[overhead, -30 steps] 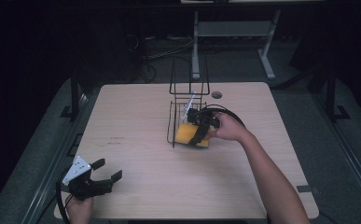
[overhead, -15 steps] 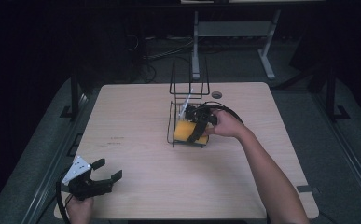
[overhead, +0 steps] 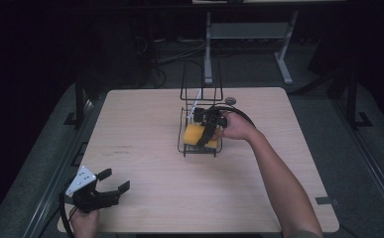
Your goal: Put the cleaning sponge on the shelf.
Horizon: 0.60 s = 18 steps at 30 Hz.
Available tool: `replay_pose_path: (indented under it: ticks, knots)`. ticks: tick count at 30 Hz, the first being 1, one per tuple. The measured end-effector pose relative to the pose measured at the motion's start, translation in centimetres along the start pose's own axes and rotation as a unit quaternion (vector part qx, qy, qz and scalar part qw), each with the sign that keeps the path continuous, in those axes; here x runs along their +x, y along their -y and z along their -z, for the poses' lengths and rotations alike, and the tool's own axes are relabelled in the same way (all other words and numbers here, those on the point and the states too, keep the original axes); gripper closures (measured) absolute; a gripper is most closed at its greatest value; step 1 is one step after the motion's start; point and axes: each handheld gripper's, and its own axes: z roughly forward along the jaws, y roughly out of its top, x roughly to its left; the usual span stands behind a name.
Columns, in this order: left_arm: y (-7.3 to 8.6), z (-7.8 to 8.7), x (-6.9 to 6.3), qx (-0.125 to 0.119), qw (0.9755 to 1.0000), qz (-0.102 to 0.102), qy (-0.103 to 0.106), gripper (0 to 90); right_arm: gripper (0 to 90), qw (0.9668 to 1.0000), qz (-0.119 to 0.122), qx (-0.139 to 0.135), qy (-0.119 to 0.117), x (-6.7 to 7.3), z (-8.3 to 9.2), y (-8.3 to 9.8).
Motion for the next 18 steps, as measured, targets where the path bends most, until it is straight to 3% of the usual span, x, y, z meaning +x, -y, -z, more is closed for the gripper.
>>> replay_pose_path:
  ticks: [4,8,18]
  knots:
    - [0.0,-0.1,0.0,0.000,1.0000,0.000,0.002,12.8,20.7,1.0000,0.003,0.002,0.005,-0.5,-0.2,-0.4]
    - [0.0,-0.1,0.0,0.001,1.0000,-0.002,0.002,12.8,20.6,0.9998,0.002,-0.019,-0.003,-0.8,-0.6,-0.5]
    - [0.0,-0.1,0.0,0.002,1.0000,-0.002,0.003,12.8,20.5,0.9999,0.007,-0.011,-0.006,-1.4,-1.6,-0.2]
